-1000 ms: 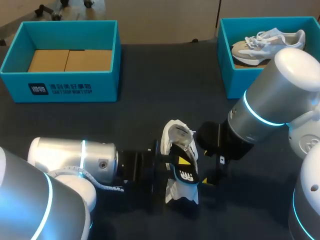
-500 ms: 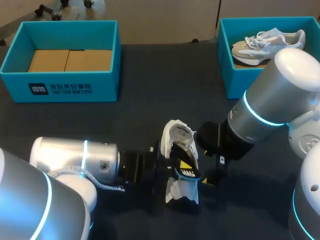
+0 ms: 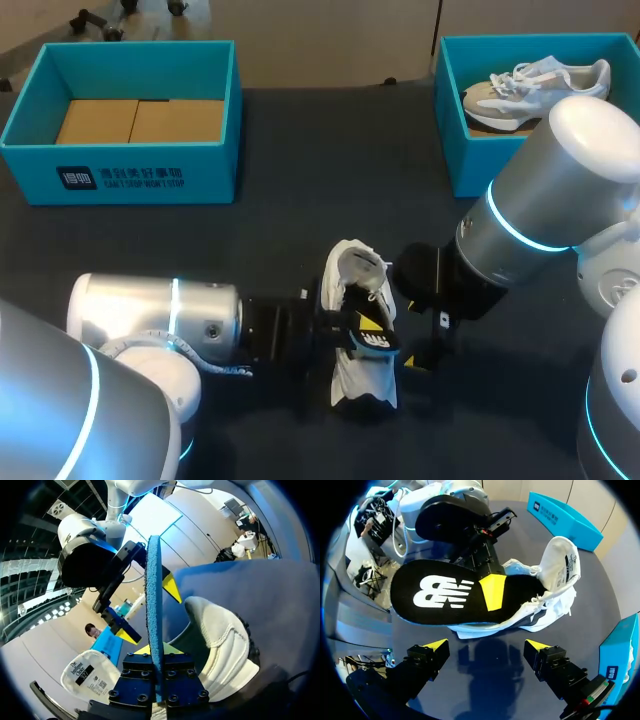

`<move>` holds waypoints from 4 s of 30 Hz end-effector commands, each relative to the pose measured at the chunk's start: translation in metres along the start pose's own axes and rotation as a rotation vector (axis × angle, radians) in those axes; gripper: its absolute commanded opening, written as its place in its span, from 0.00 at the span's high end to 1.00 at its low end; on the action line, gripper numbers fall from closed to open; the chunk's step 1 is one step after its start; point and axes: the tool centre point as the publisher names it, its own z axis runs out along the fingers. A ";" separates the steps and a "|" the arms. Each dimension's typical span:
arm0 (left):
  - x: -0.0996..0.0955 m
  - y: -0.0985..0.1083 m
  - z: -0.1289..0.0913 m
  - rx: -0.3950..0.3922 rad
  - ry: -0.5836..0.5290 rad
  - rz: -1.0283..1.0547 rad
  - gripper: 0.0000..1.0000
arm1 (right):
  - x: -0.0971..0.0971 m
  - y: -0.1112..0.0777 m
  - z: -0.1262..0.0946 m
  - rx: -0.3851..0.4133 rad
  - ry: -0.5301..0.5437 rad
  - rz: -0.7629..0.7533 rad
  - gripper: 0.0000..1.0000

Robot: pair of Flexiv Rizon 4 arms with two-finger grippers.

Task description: Take the shoe out of the shoebox, open the shoe tongue, remove and reinsert the insole, then place the shoe into the shoebox

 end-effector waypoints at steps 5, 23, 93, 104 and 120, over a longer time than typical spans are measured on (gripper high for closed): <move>-0.001 0.002 0.003 -0.001 0.005 -0.025 1.00 | 0.001 0.000 0.001 0.000 -0.003 0.000 0.00; -0.001 -0.031 -0.015 0.058 0.018 -0.055 0.84 | 0.001 0.000 0.001 0.000 -0.003 0.000 0.00; 0.001 -0.011 -0.004 -0.001 0.021 0.125 1.00 | 0.001 0.000 0.001 0.000 -0.003 0.000 0.00; 0.000 -0.004 -0.005 -0.014 0.018 0.103 1.00 | 0.001 0.000 0.001 0.000 -0.003 0.000 0.00; 0.005 -0.030 -0.032 0.016 0.039 0.044 0.71 | 0.001 0.000 0.001 0.000 -0.003 0.000 0.00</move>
